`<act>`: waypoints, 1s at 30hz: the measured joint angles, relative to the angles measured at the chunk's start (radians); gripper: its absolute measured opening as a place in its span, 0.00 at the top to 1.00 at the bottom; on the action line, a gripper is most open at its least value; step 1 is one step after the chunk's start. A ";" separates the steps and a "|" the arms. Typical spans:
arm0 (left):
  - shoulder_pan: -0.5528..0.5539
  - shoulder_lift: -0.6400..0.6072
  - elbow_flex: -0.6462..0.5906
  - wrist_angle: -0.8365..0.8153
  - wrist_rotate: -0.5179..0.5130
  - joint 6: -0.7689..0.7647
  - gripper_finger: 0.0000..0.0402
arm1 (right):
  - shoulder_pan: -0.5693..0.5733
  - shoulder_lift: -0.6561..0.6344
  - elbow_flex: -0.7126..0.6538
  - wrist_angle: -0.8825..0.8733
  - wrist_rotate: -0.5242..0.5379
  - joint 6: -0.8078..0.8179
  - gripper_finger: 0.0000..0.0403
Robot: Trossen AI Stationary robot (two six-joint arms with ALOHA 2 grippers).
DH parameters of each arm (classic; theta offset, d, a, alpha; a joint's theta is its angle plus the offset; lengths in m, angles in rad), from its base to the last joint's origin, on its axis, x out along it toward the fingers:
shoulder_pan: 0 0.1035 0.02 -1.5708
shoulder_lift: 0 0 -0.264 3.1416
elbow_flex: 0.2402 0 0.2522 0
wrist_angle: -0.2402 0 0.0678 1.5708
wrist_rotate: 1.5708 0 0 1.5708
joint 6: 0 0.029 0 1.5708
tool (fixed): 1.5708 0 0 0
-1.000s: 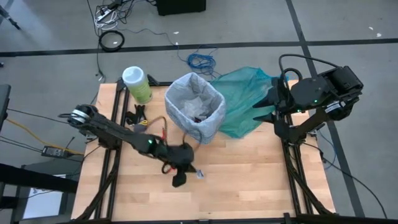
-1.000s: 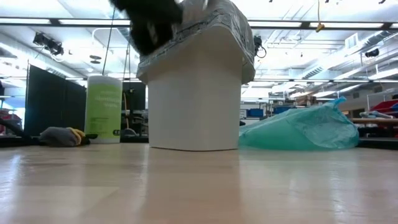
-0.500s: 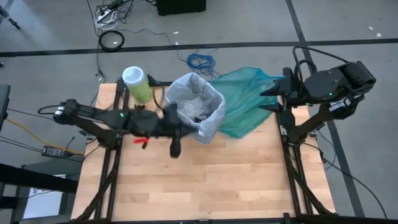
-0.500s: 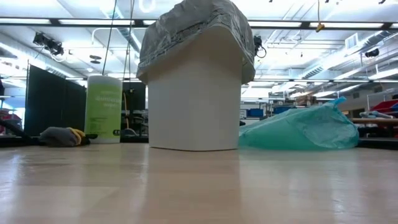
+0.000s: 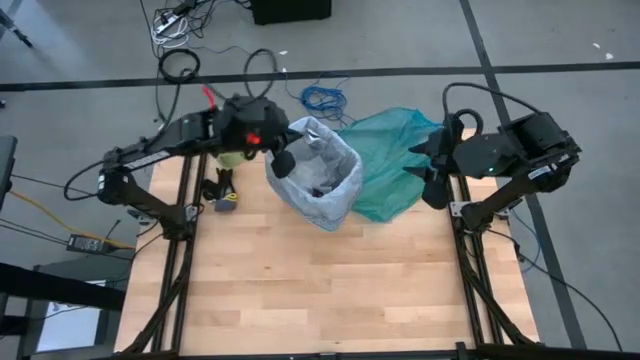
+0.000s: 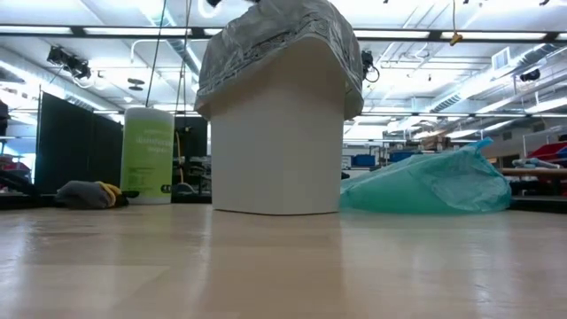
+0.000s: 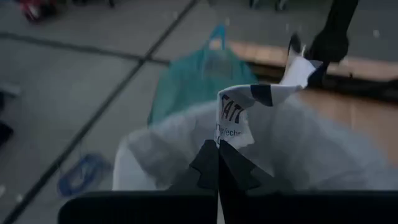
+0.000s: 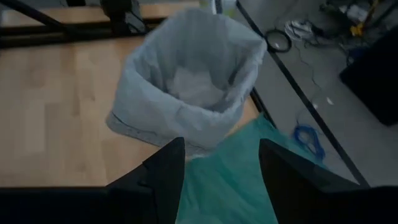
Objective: Place trash/remove bag and relplace
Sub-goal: Put the dark blue paper into the trash bin, then remove the light blue trash bag from the trash bin
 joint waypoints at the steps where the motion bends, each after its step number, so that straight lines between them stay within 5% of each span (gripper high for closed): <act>1: 0.017 0.004 -0.002 -0.014 0.012 0.004 0.98 | -0.004 0.000 -0.016 0.000 0.000 0.010 0.52; 14: 0.111 0.101 -0.001 -0.055 0.097 0.175 0.72 | -0.014 -0.002 -0.166 0.000 -0.034 0.139 0.48; 17: 0.114 0.112 -0.001 -0.051 0.113 0.095 0.68 | -0.014 -0.002 -0.188 0.001 -0.048 0.191 0.47; 20: 0.119 0.112 0.035 -0.014 0.230 -0.019 0.66 | -0.013 -0.024 -0.238 0.003 0.049 0.291 0.47; 23: 0.120 0.105 0.105 0.034 0.348 -0.115 0.66 | -0.014 -0.089 -0.341 0.002 0.167 0.452 0.47; 30: 0.119 0.098 0.364 0.043 0.403 -0.184 0.66 | 0.007 -0.362 -0.762 0.200 0.174 0.853 0.47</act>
